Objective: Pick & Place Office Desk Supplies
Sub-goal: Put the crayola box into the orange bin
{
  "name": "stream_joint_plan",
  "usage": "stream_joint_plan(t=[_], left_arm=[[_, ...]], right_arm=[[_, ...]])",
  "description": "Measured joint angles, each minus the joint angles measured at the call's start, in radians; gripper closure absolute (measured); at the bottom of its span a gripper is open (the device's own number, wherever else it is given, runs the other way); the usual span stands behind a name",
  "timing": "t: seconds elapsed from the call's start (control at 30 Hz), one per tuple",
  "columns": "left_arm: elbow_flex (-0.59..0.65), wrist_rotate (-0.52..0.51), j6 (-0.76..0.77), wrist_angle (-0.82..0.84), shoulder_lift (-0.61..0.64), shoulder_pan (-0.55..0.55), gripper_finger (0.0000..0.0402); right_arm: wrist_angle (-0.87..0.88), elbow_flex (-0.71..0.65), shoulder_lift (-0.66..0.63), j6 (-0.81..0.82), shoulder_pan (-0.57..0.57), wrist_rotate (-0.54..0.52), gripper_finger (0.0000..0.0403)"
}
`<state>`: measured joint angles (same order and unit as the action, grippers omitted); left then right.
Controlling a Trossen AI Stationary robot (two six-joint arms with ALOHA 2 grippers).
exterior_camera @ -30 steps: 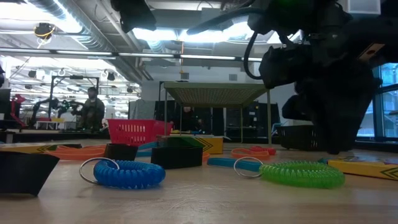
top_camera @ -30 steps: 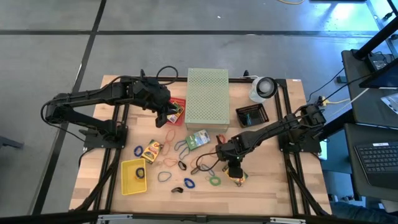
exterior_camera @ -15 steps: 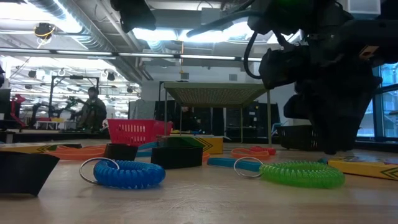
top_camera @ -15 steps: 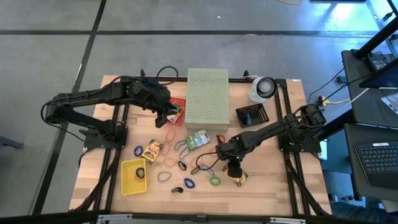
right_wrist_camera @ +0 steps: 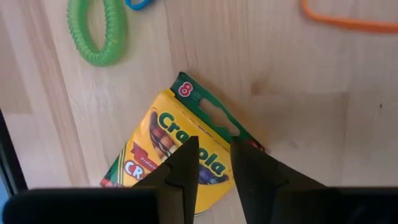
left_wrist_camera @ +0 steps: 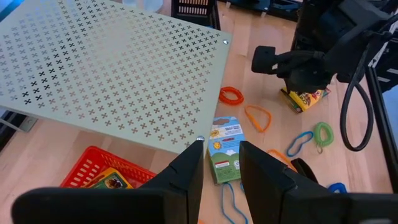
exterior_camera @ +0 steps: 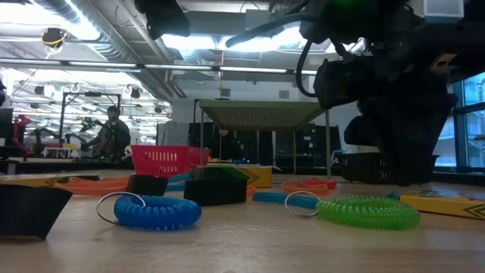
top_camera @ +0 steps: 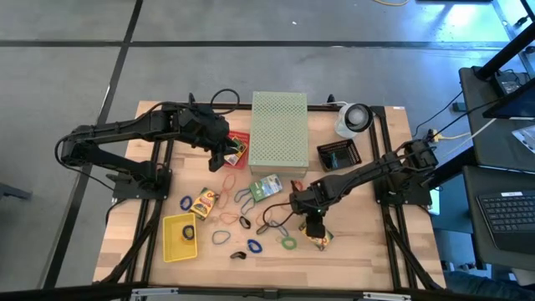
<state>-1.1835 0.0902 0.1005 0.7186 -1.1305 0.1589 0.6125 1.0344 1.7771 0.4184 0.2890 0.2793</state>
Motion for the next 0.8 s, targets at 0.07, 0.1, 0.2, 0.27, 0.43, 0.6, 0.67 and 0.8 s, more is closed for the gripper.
stream_joint_plan(t=[0.07,0.1,0.2,0.27,0.43,0.6,0.67,0.8], left_arm=[[0.0,0.0,0.0,0.0,0.0,0.0,0.0304],[0.0,0.0,0.0,0.0,0.0,0.0,0.0304],[0.0,0.0,0.0,0.0,0.0,0.0,0.0304],[0.0,0.0,0.0,0.0,0.0,0.0,0.0304],[0.0,0.0,0.0,0.0,0.0,0.0,0.0304],[0.0,0.0,0.0,0.0,0.0,0.0,0.0304],[0.0,0.003,0.001,0.003,0.0,0.0,0.0304],[0.0,0.009,0.008,0.019,0.0,0.0,0.0304]], right_arm=[[-0.01,0.0,0.0,0.023,-0.004,0.002,0.031],[-0.019,0.0,0.0,0.036,-0.004,0.003,0.031],[-0.041,0.0,0.0,0.052,-0.006,0.006,0.0311],[-0.053,0.0,0.0,0.066,-0.006,-0.004,0.0311],[-0.055,0.0,0.0,0.056,-0.006,-0.058,0.0311],[-0.047,0.0,0.014,0.019,-0.006,-0.078,0.0311],[-0.048,0.0,0.022,0.019,-0.006,-0.078,0.0311],[-0.048,0.0,0.038,0.012,-0.006,-0.074,0.0311]])
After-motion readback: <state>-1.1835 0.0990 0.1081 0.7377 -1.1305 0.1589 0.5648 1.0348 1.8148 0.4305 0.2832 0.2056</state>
